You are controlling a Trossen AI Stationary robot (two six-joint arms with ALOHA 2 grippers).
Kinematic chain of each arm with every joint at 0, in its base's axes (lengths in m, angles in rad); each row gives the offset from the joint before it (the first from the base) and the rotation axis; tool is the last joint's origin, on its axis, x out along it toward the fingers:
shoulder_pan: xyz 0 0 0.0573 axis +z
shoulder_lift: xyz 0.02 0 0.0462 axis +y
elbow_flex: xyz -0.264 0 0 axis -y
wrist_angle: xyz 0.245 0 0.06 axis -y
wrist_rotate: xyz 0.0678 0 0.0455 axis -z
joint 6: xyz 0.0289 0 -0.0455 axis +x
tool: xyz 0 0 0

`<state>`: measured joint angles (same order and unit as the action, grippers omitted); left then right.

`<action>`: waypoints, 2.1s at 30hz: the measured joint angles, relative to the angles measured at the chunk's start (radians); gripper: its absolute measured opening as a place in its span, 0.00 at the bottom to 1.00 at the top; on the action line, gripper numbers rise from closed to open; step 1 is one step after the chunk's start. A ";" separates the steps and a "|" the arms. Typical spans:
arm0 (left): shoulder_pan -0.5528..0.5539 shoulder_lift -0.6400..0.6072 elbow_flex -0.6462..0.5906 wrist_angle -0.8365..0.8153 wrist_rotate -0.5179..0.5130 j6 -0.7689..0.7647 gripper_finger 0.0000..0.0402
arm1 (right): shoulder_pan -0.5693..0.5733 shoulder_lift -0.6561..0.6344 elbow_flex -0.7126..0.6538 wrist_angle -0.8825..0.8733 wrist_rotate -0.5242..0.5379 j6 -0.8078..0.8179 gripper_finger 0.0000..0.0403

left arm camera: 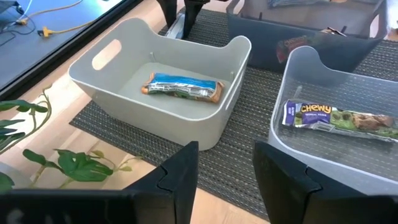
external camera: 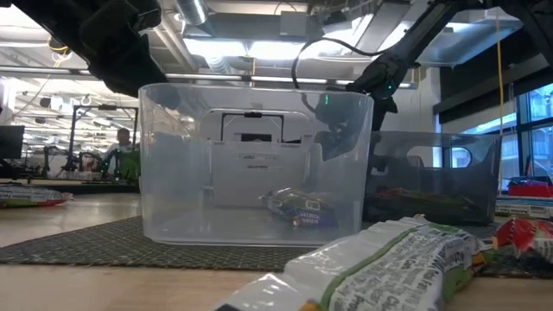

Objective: Pick and place Granola Bars by type
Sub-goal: Put the yellow granola bar into the gray bin

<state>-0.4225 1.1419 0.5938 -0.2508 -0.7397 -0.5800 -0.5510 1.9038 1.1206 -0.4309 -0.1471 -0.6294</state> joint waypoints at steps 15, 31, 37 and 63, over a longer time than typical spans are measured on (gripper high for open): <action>0.000 0.000 0.000 0.000 0.000 0.000 0.36 | 0.023 -0.019 0.000 -0.037 0.008 0.018 0.23; 0.000 0.000 0.000 0.004 0.000 0.000 0.36 | 0.123 -0.286 0.001 0.052 0.059 0.415 0.22; 0.000 0.000 0.000 0.008 0.000 0.000 0.36 | 0.186 -0.301 0.001 0.205 0.061 0.681 0.22; 0.000 0.000 0.000 0.012 0.001 0.000 0.36 | 0.310 -0.110 0.002 0.393 0.120 0.781 0.22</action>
<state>-0.4226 1.1419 0.5938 -0.2391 -0.7392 -0.5800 -0.2409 1.7935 1.1221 -0.0381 -0.0269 0.1516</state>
